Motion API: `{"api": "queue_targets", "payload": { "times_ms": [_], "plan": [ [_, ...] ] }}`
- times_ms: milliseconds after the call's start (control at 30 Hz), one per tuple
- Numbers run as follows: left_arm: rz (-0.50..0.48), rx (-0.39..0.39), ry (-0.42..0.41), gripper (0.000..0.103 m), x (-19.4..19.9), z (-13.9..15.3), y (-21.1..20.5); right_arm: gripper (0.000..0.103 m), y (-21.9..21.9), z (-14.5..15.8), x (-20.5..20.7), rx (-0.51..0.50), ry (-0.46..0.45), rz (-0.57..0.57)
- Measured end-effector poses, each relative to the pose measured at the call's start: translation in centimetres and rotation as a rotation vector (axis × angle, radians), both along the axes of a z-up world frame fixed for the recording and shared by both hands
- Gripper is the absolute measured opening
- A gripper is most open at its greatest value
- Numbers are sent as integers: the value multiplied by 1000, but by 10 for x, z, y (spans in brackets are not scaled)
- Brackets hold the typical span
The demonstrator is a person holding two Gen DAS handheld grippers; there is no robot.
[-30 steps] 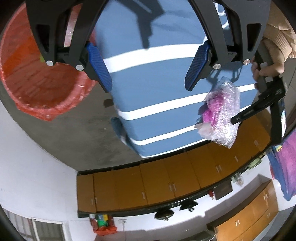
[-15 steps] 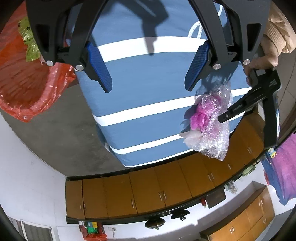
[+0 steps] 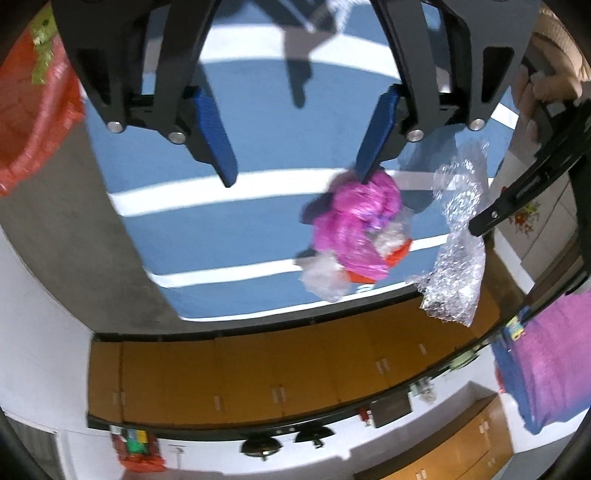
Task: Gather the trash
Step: 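Grasp the large bubble wrap with the left tool while the right tool grasps the pink bag, then carry both items to the orange basket and release them inside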
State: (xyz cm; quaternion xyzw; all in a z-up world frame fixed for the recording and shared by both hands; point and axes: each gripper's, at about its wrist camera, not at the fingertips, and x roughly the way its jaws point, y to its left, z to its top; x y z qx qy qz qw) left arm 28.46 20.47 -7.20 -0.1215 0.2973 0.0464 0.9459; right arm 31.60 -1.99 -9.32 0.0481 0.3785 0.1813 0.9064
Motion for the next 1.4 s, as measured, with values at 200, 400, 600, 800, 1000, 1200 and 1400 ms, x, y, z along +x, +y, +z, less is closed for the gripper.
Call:
{"api": "queue_targets", "payload": {
  "times_ms": [200,400,600,800,1000,1200,1400],
  "plan": [
    [48,5,-13,9,-8,2,22,59,41,-11,31,17,32,45],
    [78,0,-11,9,-12,-2,40,58,59,-23,58,9,60,22],
    [92,-10,3,9,-11,-7,46,30,59,-40,68,18,132,26],
    [78,-19,2,9,-13,-6,42,6,39,-29,47,6,100,32],
    [39,-29,-11,9,-19,2,25,6,-2,-15,22,8,63,-25],
    [-16,-41,-19,9,-28,10,1,6,-34,1,-9,3,27,-63],
    [-90,-52,-29,9,-38,21,-32,6,-64,29,-40,2,-31,-111]
  ]
}}
